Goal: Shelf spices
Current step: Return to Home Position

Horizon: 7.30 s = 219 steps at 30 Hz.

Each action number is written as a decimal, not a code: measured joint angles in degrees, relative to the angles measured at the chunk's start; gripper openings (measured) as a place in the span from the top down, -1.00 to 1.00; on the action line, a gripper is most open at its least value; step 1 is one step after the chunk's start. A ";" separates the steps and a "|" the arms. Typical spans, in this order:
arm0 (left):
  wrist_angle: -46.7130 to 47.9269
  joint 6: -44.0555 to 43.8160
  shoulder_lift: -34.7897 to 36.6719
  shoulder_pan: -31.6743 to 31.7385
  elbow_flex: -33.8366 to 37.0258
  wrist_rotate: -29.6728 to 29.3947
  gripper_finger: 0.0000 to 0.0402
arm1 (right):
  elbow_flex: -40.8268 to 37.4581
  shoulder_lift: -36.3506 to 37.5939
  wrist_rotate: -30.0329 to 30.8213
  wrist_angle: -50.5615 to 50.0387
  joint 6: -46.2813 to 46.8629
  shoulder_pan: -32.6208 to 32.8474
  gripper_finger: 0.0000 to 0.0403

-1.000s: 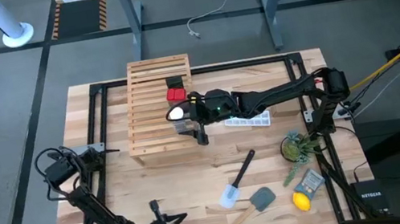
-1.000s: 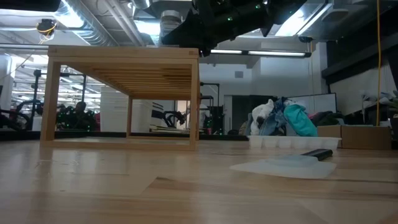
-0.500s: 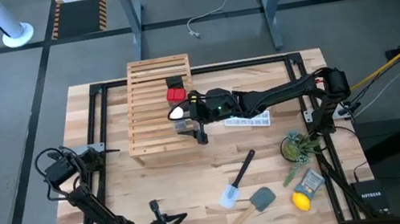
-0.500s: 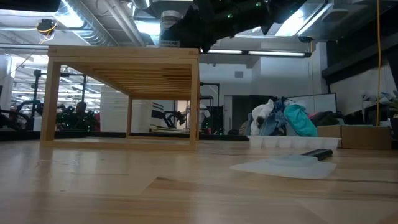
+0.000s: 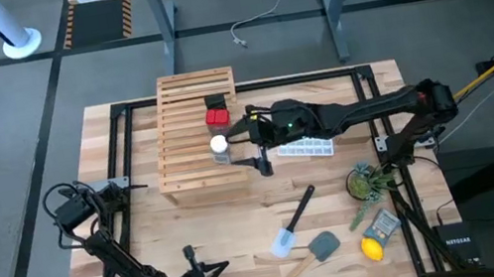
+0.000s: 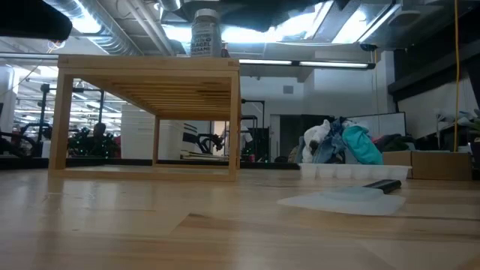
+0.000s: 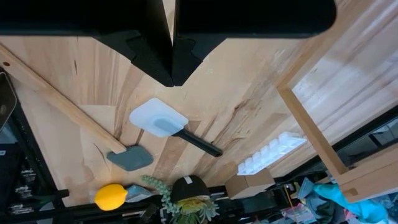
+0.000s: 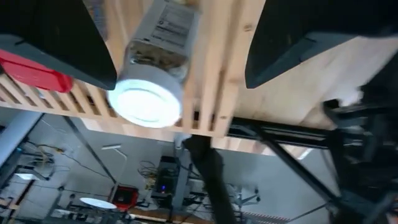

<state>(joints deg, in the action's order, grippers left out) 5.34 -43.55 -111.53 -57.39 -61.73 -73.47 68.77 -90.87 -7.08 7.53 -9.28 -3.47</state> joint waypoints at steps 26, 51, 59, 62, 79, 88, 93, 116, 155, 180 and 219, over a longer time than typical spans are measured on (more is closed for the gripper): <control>-1.06 44.10 1.48 -0.04 0.12 -16.33 1.00 | -1.80 27.72 4.92 -35.03 10.27 14.64 -0.80; 16.09 18.60 44.00 6.01 17.19 19.04 1.00 | -43.85 56.35 28.49 -5.43 10.29 44.67 -0.80; -22.55 29.99 53.47 6.19 40.66 29.95 1.00 | -52.93 61.49 28.55 6.52 5.88 46.26 -0.80; -41.78 36.84 54.29 6.40 49.28 36.33 1.00 | -55.76 61.99 28.53 10.88 4.44 46.26 -0.80; -68.17 48.52 54.21 19.05 61.20 66.01 1.00 | -68.08 61.87 23.76 29.90 2.90 46.24 -0.80; -68.15 48.02 54.21 29.91 61.20 74.54 1.00 | -68.11 61.87 22.22 29.66 2.93 46.21 -0.80; -68.30 48.54 54.21 34.43 61.18 81.12 1.00 | -68.15 61.64 19.00 28.26 3.41 46.21 -0.80; -66.49 52.83 54.22 50.48 61.15 94.53 1.00 | -68.28 61.62 16.11 14.00 13.63 46.19 -0.80; -61.96 73.37 54.03 50.53 61.35 95.63 1.00 | -68.06 61.64 23.99 1.43 15.67 46.21 -0.80; -59.29 75.45 55.40 50.53 61.25 95.80 1.00 | -68.00 61.64 24.00 1.33 15.39 46.21 -0.80; -21.53 75.41 91.33 45.38 61.22 95.78 1.00 | -67.93 61.62 23.98 1.33 15.39 46.21 -0.80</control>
<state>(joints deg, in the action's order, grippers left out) -16.19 31.86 -20.19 -12.01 -0.51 22.31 0.84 -29.26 16.91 8.86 6.11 42.74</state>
